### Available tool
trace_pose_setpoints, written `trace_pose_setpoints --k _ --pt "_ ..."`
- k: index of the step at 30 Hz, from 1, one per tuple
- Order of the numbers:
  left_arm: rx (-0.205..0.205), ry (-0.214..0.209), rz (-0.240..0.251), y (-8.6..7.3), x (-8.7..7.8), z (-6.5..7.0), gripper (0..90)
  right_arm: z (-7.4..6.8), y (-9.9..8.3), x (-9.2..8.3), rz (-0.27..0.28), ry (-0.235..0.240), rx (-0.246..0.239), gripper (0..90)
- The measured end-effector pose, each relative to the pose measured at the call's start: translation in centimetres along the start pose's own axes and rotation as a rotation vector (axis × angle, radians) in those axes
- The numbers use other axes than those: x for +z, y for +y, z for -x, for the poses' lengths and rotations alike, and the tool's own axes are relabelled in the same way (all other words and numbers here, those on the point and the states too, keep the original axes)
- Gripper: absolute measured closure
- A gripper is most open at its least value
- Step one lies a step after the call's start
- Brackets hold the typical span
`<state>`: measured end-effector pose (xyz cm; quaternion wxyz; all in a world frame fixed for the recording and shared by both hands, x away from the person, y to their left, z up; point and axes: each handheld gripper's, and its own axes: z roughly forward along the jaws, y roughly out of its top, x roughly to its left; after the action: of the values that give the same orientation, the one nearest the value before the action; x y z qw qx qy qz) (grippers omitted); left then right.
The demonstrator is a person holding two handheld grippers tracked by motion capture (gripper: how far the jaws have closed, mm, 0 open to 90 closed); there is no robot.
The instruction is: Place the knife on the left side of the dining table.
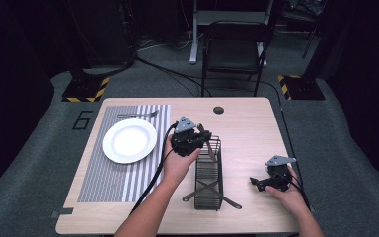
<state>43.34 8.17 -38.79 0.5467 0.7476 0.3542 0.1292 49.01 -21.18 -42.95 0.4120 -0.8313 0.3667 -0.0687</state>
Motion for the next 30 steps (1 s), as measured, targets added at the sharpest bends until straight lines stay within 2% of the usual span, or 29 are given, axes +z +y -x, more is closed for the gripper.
trace_pose_setpoints --k 5,8,9,12,18,25,30 --pt "0.034 0.009 -0.017 0.4 0.1 0.1 83.3 0.1 0.0 0.1 0.004 0.008 -0.005 0.0" --pt "0.028 0.007 -0.015 0.5 0.0 0.1 83.4 0.1 0.0 0.1 0.004 0.006 -0.007 0.0" --pt "0.007 0.001 -0.008 0.7 -0.2 0.0 83.4 0.0 0.0 0.0 0.004 -0.001 -0.005 0.0" --pt "0.01 0.007 -0.001 1.1 -0.6 0.0 83.4 0.0 0.0 0.0 0.004 -0.001 -0.006 0.0" --pt "0.036 0.021 0.001 2.3 -2.3 0.2 83.4 0.0 0.0 0.0 0.004 -0.001 -0.006 0.0" --pt "0.027 0.032 0.012 3.3 -3.7 0.0 83.4 0.0 0.0 0.0 0.004 -0.001 -0.006 0.0" --pt "0.026 0.04 0.033 4.4 -5.4 -0.4 83.5 0.0 0.0 0.0 0.004 -0.001 -0.006 0.0"
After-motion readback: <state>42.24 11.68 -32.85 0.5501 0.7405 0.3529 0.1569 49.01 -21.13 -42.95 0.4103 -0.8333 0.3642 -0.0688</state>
